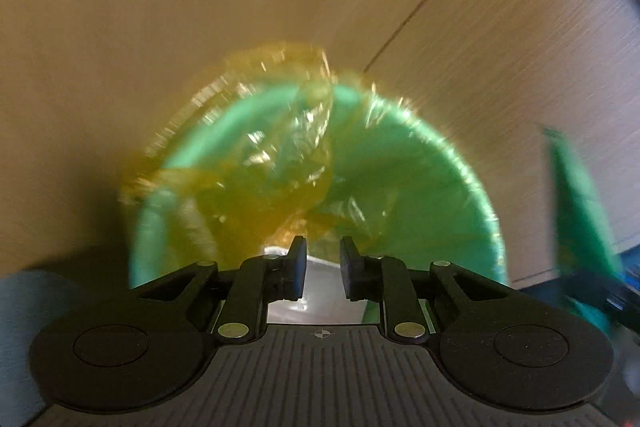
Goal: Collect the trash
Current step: 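Carry the tray and the green strip down into the yellow-lined trash bin, then open both tools to drop the tray and strip into the bin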
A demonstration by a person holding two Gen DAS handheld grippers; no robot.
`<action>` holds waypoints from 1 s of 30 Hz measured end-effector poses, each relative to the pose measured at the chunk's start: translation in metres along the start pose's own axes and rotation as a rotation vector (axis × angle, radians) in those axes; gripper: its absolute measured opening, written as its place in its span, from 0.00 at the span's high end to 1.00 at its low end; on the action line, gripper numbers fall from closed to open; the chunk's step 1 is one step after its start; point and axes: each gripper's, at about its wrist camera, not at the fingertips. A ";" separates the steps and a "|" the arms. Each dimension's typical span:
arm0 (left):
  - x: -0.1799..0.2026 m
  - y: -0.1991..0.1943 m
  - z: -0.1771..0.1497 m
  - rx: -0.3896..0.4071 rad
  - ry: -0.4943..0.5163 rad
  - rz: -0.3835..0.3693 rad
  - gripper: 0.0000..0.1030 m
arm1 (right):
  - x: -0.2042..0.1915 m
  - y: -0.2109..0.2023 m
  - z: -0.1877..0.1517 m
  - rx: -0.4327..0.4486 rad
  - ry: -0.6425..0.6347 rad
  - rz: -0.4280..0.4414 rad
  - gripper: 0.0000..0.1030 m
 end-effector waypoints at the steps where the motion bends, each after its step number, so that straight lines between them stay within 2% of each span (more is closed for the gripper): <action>1: 0.001 -0.010 0.000 0.018 -0.002 -0.003 0.80 | -0.006 0.008 0.007 -0.002 -0.023 0.014 0.84; 6: -0.004 -0.050 -0.004 0.105 0.011 -0.004 0.80 | -0.025 0.053 0.026 0.007 -0.085 0.035 0.84; 8: -0.011 -0.065 -0.009 0.117 0.027 0.004 0.80 | -0.025 0.075 0.029 -0.031 -0.080 0.054 0.83; 10: -0.018 -0.070 -0.014 0.114 0.024 0.020 0.80 | -0.020 0.093 0.026 -0.084 -0.079 0.012 0.79; 11: -0.022 -0.073 -0.017 0.113 0.014 0.023 0.80 | -0.018 0.097 0.026 -0.082 -0.096 -0.024 0.79; 14: -0.031 -0.076 -0.025 0.107 -0.005 0.021 0.80 | -0.019 0.095 0.025 -0.048 -0.134 -0.116 0.74; 16: -0.035 -0.082 -0.028 0.103 -0.010 0.015 0.80 | -0.013 0.084 0.024 -0.030 -0.126 -0.115 0.67; 20: -0.037 -0.083 -0.029 0.103 -0.011 -0.019 0.80 | -0.015 0.069 0.025 -0.011 -0.118 -0.141 0.64; 21: -0.036 -0.084 -0.028 0.104 -0.005 -0.028 0.80 | -0.015 0.067 0.025 -0.011 -0.106 -0.145 0.60; 25: -0.023 -0.080 -0.028 0.102 0.033 -0.052 0.80 | -0.007 0.069 0.024 -0.047 -0.044 -0.133 0.44; 30: 0.001 -0.080 -0.031 0.099 0.126 -0.021 0.80 | 0.011 0.075 0.019 -0.131 0.075 -0.110 0.43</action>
Point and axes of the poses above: each gripper's, at about its wrist camera, not at the fingertips, and y roughly the way its jaws point, x to its right, z to its top, and after that the axes turned 4 degrees about y, right-handed
